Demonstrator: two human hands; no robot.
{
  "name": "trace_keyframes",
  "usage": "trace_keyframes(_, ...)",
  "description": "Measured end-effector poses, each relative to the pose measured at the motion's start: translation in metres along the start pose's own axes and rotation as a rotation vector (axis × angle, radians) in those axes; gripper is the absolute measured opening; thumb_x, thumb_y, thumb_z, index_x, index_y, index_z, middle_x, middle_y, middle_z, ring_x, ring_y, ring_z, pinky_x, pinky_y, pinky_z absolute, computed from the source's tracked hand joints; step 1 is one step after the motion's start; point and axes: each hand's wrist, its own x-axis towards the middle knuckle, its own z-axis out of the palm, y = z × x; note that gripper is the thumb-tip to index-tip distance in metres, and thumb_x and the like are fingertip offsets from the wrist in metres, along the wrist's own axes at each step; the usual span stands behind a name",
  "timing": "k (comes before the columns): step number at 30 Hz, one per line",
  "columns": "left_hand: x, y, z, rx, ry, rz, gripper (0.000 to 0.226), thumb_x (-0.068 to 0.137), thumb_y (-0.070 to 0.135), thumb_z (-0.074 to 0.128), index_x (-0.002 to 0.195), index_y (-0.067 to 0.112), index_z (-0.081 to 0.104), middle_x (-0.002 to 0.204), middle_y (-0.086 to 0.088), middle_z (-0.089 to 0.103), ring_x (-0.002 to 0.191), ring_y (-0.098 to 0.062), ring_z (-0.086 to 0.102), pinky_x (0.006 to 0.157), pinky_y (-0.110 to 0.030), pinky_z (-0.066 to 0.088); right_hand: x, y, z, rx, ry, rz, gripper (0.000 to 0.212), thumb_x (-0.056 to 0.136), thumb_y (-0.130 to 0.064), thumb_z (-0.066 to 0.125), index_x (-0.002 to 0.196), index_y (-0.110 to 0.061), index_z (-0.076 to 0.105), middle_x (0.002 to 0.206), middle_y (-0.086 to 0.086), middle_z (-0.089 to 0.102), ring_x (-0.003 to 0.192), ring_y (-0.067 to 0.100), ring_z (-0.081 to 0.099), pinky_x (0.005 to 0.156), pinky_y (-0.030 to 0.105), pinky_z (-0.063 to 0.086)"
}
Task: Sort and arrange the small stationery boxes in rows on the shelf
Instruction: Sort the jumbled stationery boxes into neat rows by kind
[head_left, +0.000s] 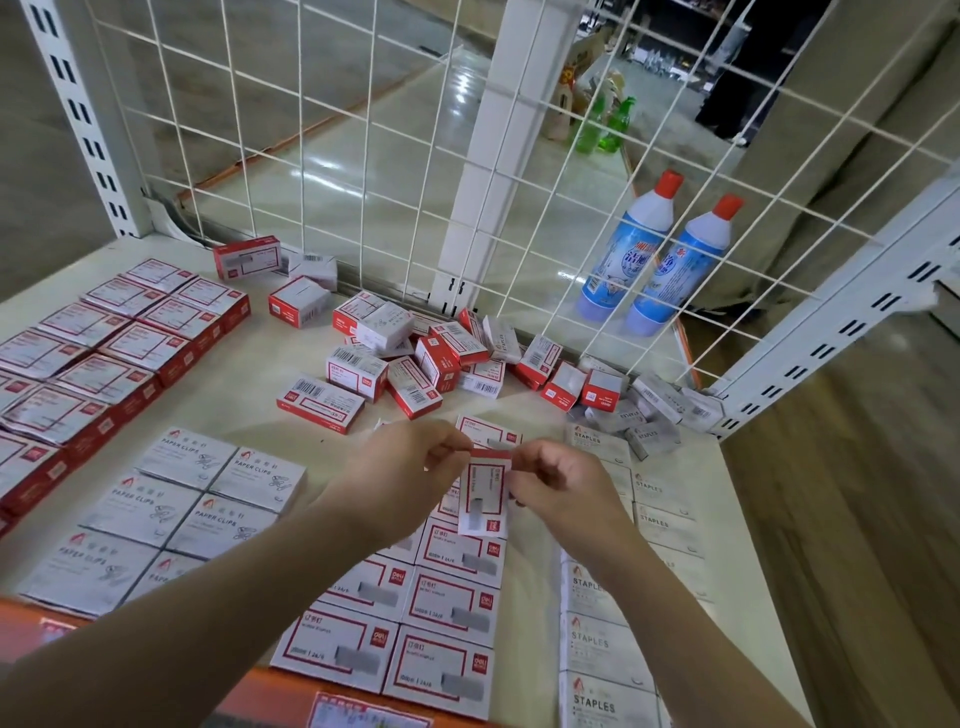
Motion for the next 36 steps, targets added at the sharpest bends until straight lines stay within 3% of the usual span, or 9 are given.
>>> trace_keyframes(5,0.003,0.000,0.000,-0.020,0.080,-0.049,0.018,0.096,0.028,0.045,0.104,0.025,0.061,0.088,0.012,0.062,0.072,-0.004,0.057,0.053,-0.011,0.044,0.001,0.005,0.001,-0.077,-0.047,0.012,0.011,0.086,-0.016,0.063,0.094,-0.024,0.062,0.090,-0.007,0.068,0.079,0.002,0.064,0.071,0.017,0.053)
trace_keyframes(7,0.004,0.000,-0.001,-0.071,0.138,-0.091,0.012,0.096,0.027,0.045,0.091,0.027,0.056,0.080,0.014,0.059,0.065,-0.003,0.057,0.049,-0.010,0.041,0.001,0.009,0.005,-0.185,-0.082,0.018,0.017,0.085,-0.018,0.064,0.101,-0.024,0.059,0.094,-0.010,0.066,0.086,0.004,0.064,0.078,0.022,0.054)
trace_keyframes(10,0.005,-0.002,0.001,-0.158,0.177,-0.164,0.020,0.096,0.025,0.047,0.078,0.025,0.056,0.076,0.013,0.059,0.065,-0.003,0.059,0.048,-0.009,0.043,0.000,0.012,0.012,-0.196,-0.083,0.009,0.036,0.082,-0.015,0.067,0.117,-0.020,0.057,0.100,-0.010,0.065,0.090,0.005,0.064,0.081,0.024,0.055)
trace_keyframes(16,-0.001,-0.008,0.008,-0.233,0.215,-0.263,0.026,0.097,0.022,0.044,0.075,0.021,0.058,0.076,0.009,0.062,0.048,-0.004,0.050,0.036,-0.007,0.034,-0.002,0.011,0.016,-0.134,-0.061,0.040,0.053,0.078,-0.010,0.072,0.119,-0.035,0.048,0.101,-0.012,0.060,0.089,0.003,0.061,0.074,0.015,0.053)
trace_keyframes(21,-0.005,-0.016,0.015,-0.267,0.163,-0.318,0.025,0.097,0.022,0.044,0.075,0.022,0.055,0.082,0.005,0.062,0.071,-0.008,0.062,0.053,-0.014,0.048,-0.005,0.009,0.013,-0.131,-0.039,0.030,0.054,0.077,-0.005,0.070,0.119,-0.033,0.050,0.102,-0.009,0.057,0.090,0.003,0.058,0.075,0.015,0.052)
trace_keyframes(24,-0.007,-0.019,0.017,-0.279,0.144,-0.331,0.024,0.098,0.023,0.042,0.080,0.017,0.056,0.082,0.002,0.061,0.070,-0.012,0.062,0.048,-0.015,0.046,-0.005,0.008,0.007,0.009,-0.034,0.016,0.054,0.075,0.000,0.072,0.117,-0.028,0.053,0.105,0.000,0.062,0.089,0.006,0.061,0.075,0.016,0.051)
trace_keyframes(27,-0.006,-0.019,0.017,-0.270,0.155,-0.343,0.024,0.098,0.024,0.042,0.081,0.016,0.056,0.081,0.000,0.063,0.071,-0.014,0.064,0.051,-0.019,0.050,-0.005,0.006,0.005,0.018,-0.038,0.004,0.060,0.072,-0.002,0.074,0.121,-0.028,0.052,0.108,-0.003,0.063,0.093,0.005,0.059,0.077,0.014,0.049)
trace_keyframes(33,-0.010,-0.013,0.015,-0.243,0.136,-0.247,0.022,0.096,0.028,0.044,0.080,0.020,0.056,0.077,0.004,0.064,0.056,-0.007,0.058,0.042,-0.011,0.039,-0.002,0.005,-0.001,-0.006,0.060,-0.013,0.047,0.080,-0.002,0.068,0.114,-0.031,0.056,0.104,-0.007,0.065,0.096,0.002,0.060,0.085,0.019,0.051)
trace_keyframes(36,-0.013,-0.011,0.015,-0.209,0.116,-0.198,0.018,0.095,0.029,0.047,0.079,0.026,0.054,0.077,0.010,0.062,0.062,-0.004,0.059,0.045,-0.009,0.041,-0.002,0.004,-0.006,-0.012,0.064,-0.029,0.046,0.080,0.000,0.067,0.115,-0.028,0.058,0.104,-0.009,0.067,0.095,-0.002,0.061,0.086,0.016,0.050)
